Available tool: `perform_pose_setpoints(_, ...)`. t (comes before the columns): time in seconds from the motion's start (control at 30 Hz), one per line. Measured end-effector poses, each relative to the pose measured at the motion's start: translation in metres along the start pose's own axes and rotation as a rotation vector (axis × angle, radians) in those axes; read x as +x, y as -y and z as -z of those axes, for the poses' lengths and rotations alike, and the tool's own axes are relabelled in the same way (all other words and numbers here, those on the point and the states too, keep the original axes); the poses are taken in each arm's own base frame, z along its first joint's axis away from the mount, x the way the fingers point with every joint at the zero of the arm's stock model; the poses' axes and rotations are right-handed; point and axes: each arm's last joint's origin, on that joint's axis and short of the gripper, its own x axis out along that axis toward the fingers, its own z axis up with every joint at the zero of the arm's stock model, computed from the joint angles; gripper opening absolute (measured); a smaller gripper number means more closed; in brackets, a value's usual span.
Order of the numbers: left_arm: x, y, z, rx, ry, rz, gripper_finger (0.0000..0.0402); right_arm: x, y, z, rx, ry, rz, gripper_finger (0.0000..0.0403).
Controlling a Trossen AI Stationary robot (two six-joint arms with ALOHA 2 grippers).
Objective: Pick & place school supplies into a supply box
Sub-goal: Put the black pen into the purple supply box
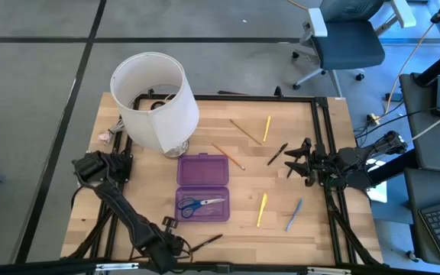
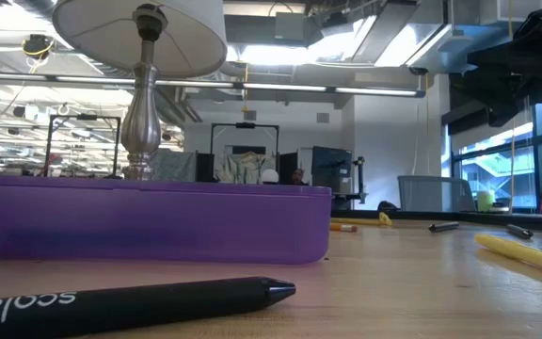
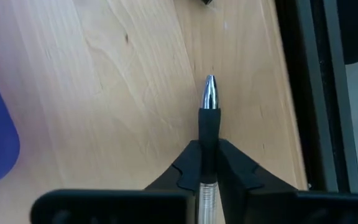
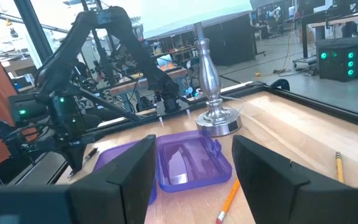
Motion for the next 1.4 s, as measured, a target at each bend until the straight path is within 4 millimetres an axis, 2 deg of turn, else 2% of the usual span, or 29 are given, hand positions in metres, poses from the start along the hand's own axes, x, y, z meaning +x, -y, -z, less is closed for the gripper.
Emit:
perform_pose_setpoints(0.1, -0.012, 0.001, -0.006, 0.001, -0.035, -0.053, 0.0034, 0.000, 0.000, 0.000, 0.000, 0.000, 0.000, 0.0215)
perform_pose_setpoints(0.23, -0.035, 0.001, -0.026, -0.024, 0.016, -0.059, 0.0031, 0.000, 0.000, 0.000, 0.000, 0.000, 0.000, 0.0215)
perform_pose_setpoints(0.43, -0.051, -0.019, -0.055, -0.070, 0.107, -0.117, 0.0032, 0.000, 0.000, 0.000, -0.003, 0.000, 0.000, 0.0215)
perform_pose_setpoints(0.57, -0.051, -0.051, -0.071, -0.167, 0.131, -0.190, 0.0035, 0.000, 0.000, 0.000, -0.006, 0.004, 0.016, 0.0215)
perform_pose_setpoints(0.77, -0.049, -0.096, -0.089, -0.345, 0.073, -0.103, 0.0029, 0.000, 0.001, 0.000, -0.006, 0.007, 0.027, 0.0215)
perform_pose_setpoints(1.0, -0.049, -0.139, -0.101, -0.397, 0.077, -0.126, 0.0034, 0.000, 0.001, 0.000, -0.033, 0.007, 0.028, 0.0215)
perform_pose_setpoints(1.13, -0.050, -0.155, -0.107, -0.402, 0.098, -0.124, 0.0033, 0.000, 0.001, 0.000, -0.034, 0.006, 0.028, 0.0215)
perform_pose_setpoints(1.4, -0.040, -0.169, -0.111, -0.424, 0.140, -0.050, 0.0034, 0.000, 0.001, 0.000, -0.034, 0.006, 0.028, 0.0215)
